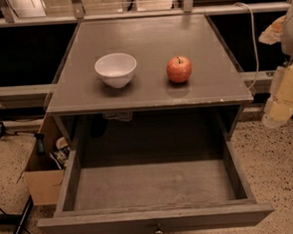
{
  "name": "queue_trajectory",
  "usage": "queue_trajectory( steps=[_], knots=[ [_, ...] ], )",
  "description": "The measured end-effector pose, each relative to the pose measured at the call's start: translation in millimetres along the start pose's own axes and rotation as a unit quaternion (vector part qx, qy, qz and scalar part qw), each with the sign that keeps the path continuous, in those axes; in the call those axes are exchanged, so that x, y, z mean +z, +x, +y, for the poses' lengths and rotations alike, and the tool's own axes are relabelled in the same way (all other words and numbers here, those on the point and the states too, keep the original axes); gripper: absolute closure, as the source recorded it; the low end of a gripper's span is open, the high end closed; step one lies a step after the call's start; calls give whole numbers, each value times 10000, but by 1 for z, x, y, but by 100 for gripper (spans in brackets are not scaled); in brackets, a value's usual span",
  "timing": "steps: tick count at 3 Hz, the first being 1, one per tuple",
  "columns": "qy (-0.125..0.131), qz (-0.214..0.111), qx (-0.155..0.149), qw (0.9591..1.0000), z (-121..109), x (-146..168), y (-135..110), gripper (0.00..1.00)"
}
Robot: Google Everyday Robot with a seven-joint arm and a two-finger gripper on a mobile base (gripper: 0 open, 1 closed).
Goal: Place apple into top drawer
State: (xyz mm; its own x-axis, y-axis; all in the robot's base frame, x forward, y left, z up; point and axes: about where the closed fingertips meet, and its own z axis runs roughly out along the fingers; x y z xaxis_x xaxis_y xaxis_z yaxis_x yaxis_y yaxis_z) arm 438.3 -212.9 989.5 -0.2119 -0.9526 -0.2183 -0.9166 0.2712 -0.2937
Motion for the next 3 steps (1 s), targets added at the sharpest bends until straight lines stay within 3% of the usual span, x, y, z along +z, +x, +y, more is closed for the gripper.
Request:
queue_trajectory(
  steps=[2, 3],
  knots=[
    [59, 14, -136, 9999, -9, -1, -11, 0],
    [125, -338, -426, 9984, -46, 1, -34, 0]
  ],
)
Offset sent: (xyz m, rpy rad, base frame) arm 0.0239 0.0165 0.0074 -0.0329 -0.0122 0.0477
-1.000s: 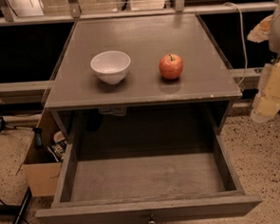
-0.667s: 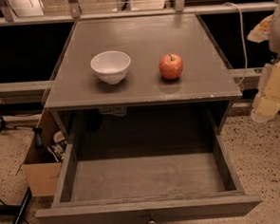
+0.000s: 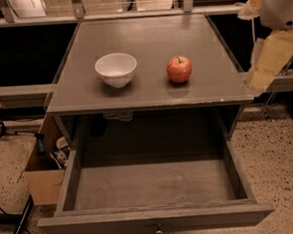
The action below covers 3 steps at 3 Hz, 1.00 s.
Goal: Place apple into top drawer
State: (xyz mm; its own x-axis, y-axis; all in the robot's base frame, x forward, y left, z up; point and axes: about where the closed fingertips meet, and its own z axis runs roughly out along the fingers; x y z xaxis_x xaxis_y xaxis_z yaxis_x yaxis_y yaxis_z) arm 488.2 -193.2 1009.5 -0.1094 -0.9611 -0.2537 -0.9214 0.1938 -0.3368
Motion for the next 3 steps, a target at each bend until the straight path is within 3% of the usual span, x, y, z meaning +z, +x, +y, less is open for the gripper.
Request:
queue_trajectory(
  steps=[1, 2, 3],
  knots=[
    [22, -918, -135, 9957, -37, 7, -16, 0],
    [-65, -1818, 69, 9833, -55, 21, -35, 0],
    [-168, -2138, 376, 9760, -68, 42, -45, 0]
  ],
)
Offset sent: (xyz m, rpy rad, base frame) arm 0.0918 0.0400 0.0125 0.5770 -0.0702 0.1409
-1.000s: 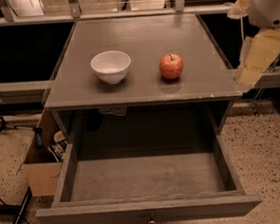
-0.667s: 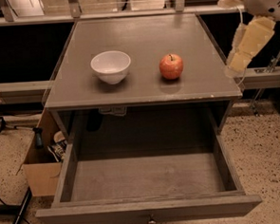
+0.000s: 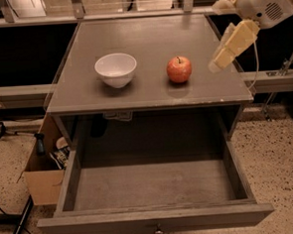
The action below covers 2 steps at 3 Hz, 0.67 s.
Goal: Place apple into top drawer
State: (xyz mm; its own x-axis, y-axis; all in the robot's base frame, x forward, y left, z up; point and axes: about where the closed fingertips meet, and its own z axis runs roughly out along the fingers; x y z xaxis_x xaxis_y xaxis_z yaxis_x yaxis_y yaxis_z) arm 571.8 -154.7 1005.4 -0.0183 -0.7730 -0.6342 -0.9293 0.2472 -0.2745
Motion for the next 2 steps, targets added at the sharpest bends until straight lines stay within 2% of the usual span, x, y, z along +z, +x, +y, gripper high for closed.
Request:
queue_trajectory(
  steps=[1, 2],
  knots=[
    [-48, 62, 228, 9997, -12, 30, 0, 0],
    [-96, 347, 293, 9989, -26, 62, 1, 0]
  ],
)
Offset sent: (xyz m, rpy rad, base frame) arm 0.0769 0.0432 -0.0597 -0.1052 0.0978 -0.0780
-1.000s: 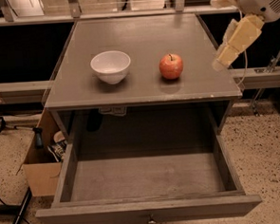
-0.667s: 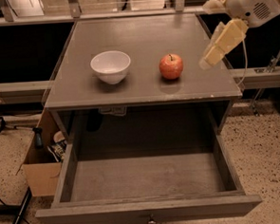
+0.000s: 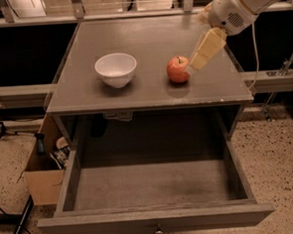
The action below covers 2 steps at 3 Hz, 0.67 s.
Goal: Place apple into top drawer
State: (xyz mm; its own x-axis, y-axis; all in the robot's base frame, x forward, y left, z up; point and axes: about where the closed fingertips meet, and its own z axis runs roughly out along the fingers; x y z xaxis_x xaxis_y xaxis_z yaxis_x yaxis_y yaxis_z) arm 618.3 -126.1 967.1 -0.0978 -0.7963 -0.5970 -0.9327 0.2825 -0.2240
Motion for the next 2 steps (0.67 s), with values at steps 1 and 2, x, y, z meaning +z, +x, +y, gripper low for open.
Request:
queue_trajectory(
  steps=[1, 2],
  knots=[
    [-101, 69, 319, 9994, -17, 26, 7, 0],
    [-226, 7, 626, 9978, -27, 50, 18, 0]
  ],
)
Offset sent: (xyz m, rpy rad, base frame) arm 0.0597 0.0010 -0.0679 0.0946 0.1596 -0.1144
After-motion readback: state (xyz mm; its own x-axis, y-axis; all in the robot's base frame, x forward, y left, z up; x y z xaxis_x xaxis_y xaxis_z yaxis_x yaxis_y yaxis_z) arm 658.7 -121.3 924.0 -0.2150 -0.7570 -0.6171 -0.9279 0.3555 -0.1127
